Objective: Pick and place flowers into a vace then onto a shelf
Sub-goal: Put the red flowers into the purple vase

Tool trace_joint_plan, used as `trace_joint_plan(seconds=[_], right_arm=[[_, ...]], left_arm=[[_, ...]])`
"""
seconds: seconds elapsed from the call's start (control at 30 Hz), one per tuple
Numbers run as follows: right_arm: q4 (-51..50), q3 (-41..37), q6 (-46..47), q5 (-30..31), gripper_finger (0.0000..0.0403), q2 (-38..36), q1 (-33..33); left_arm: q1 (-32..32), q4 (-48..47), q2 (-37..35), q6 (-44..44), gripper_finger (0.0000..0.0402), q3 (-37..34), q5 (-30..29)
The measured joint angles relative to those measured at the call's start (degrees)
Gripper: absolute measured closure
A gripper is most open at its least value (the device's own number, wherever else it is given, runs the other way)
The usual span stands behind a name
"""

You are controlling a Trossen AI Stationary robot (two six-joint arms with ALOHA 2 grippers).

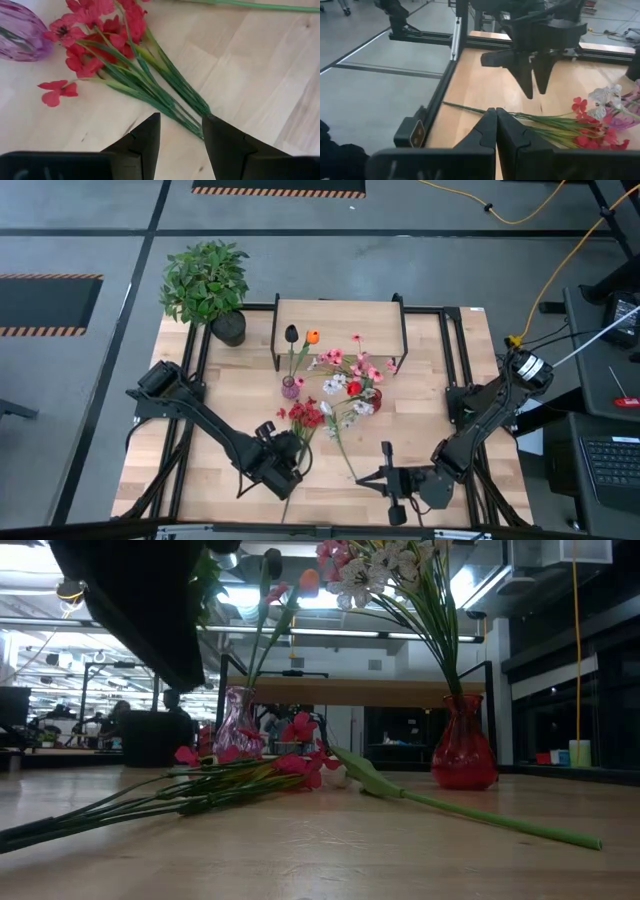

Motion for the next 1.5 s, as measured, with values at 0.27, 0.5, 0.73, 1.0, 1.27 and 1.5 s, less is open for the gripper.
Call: trace_joint_plan(seconds=[0.27, 0.5, 0.73, 1.0, 1.27, 1.5], right_arm=[[1.3, 0.0, 0.5, 2.2, 0.0399, 1.8, 0.5], [1.3, 0.0, 1.0, 2.3, 0.0399, 1.8, 0.5], [1.2, 0.0, 0.9, 2.3, 0.0399, 1.8, 0.5], [1.1, 0.0, 0.8, 2.3, 0.0399, 1.8, 0.5], [1.1, 0.0, 1.0, 2.3, 0.0399, 1.8, 0.5], [0.9, 0.0, 0.7, 2.3, 0.0399, 1.8, 0.5]], left_arm=[[0.3, 1.6, 2.7, -2.0, 0.0262, 0.0, 2.3], [0.4, 2.9, 4.7, -3.9, 0.0262, 0.0, 3.3], [0.5, 5.1, 7.8, -4.0, 0.0262, 0.0, 6.0], [1.3, 5.3, 10.3, -4.9, 0.0272, 0.2, 7.0], [0.5, 5.0, 10.7, -5.2, 0.0389, 0.2, 9.4], [-1.0, -1.0, 8.8, -6.3, 0.0396, -0.2, 9.2]])
